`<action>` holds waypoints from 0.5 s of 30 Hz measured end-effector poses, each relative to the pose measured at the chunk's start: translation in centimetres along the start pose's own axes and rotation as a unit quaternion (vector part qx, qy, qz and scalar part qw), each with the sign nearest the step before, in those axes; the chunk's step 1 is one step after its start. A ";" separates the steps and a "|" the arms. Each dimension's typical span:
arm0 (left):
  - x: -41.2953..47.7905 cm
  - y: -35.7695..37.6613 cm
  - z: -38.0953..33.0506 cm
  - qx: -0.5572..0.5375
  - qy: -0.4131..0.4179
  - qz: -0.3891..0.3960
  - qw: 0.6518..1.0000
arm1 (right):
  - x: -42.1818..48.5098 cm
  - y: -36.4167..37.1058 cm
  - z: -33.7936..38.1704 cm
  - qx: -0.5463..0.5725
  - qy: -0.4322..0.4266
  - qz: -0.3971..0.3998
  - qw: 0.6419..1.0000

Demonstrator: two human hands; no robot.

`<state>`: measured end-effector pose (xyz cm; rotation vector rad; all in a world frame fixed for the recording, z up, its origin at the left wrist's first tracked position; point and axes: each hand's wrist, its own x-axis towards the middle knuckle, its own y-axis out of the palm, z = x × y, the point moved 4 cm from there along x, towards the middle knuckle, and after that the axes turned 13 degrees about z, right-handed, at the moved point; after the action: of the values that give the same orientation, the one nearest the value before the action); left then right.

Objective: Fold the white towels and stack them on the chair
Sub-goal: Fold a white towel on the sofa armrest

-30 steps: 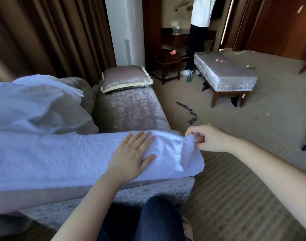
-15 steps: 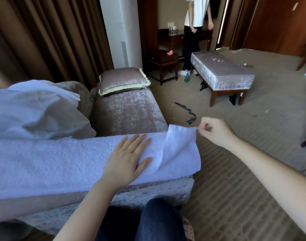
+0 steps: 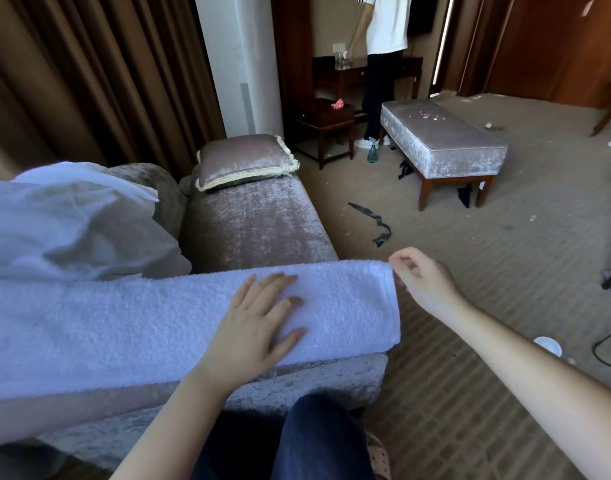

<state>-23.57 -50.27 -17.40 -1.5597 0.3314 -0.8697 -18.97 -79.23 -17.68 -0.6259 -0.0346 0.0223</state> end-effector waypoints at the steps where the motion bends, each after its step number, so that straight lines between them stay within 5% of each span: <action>1: -0.4 0.0 -0.6 0.007 0.021 -0.017 1.000 | -0.4 0.2 0.1 -0.035 0.003 -0.009 0.999; 11: -0.8 0.1 -3.5 0.041 0.046 -0.055 0.997 | -1.4 2.1 0.3 -0.054 0.052 0.008 0.997; 15: -1.0 -1.5 -2.5 -0.021 0.053 -0.019 0.998 | -2.4 2.4 2.4 -0.184 0.048 -0.017 0.982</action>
<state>-26.40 -51.15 -16.45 -1.5665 0.3994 -0.9838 -21.52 -75.94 -17.26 -0.9959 0.0454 -0.0491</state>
